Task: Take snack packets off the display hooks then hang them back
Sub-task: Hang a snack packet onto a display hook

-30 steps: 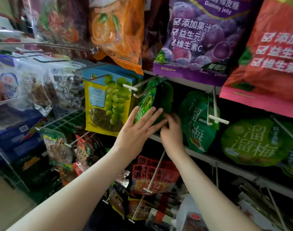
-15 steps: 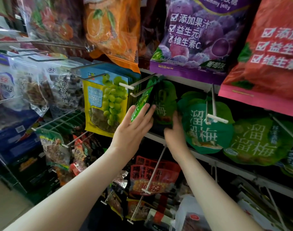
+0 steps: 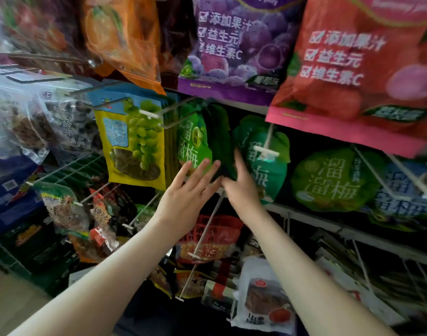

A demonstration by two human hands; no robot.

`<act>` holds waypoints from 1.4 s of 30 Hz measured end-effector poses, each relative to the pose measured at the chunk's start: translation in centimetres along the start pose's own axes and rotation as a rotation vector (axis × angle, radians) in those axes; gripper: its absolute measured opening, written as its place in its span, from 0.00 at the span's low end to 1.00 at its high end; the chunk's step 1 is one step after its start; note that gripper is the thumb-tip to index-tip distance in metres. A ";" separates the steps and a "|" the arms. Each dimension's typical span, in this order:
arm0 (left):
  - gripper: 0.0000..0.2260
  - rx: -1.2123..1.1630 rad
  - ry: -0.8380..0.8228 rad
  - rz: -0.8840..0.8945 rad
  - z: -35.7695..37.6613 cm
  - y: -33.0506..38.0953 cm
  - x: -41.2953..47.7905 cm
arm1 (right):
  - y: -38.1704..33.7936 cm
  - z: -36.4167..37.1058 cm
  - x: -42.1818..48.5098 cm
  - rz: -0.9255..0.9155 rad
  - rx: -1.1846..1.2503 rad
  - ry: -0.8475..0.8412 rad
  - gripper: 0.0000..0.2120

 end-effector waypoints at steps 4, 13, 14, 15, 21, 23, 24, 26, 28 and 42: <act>0.25 -0.183 0.131 0.036 -5.8 5.3 -0.1 | -0.2 -4.0 -4.0 -0.030 -0.003 0.005 0.28; 0.28 -0.611 0.063 0.137 -17.8 20.3 4.3 | 2.6 -26.4 -13.4 0.009 -0.155 0.269 0.22; 0.28 -0.669 0.060 0.125 -19.0 21.5 5.3 | 2.6 -29.2 -14.4 0.007 -0.165 0.320 0.21; 0.27 -0.733 0.062 0.098 -20.3 22.5 6.3 | 2.5 -31.9 -15.4 -0.002 -0.159 0.370 0.20; 0.29 -1.289 -0.055 -0.146 -25.3 27.9 12.5 | 1.7 -42.7 -20.2 -0.041 -0.153 0.515 0.14; 0.28 -1.392 -0.029 -0.227 -26.0 28.3 13.7 | 1.4 -44.9 -20.8 -0.055 -0.141 0.554 0.16; 0.25 -1.427 -0.014 -0.265 -26.6 28.6 14.2 | 1.4 -46.1 -21.1 -0.056 -0.119 0.574 0.17; 0.17 -1.524 -0.023 -0.370 -26.8 28.8 14.8 | 1.4 -47.7 -21.2 -0.044 -0.067 0.580 0.20; 0.06 -1.610 -0.031 -0.416 -27.1 29.0 15.1 | 0.9 -48.4 -21.3 -0.050 -0.041 0.556 0.22; 0.05 -2.106 -0.118 -0.317 -30.6 28.0 9.5 | -5.0 -49.0 -22.6 -0.155 0.057 0.331 0.20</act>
Point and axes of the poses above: each hand's wrist, its own x-axis towards the middle knuckle, its own z-axis out of the palm, y = z × x, the point moved 10 cm from there along x, towards the middle knuckle, and after that the axes turned 9 degrees about x, right-handed, at the moved point
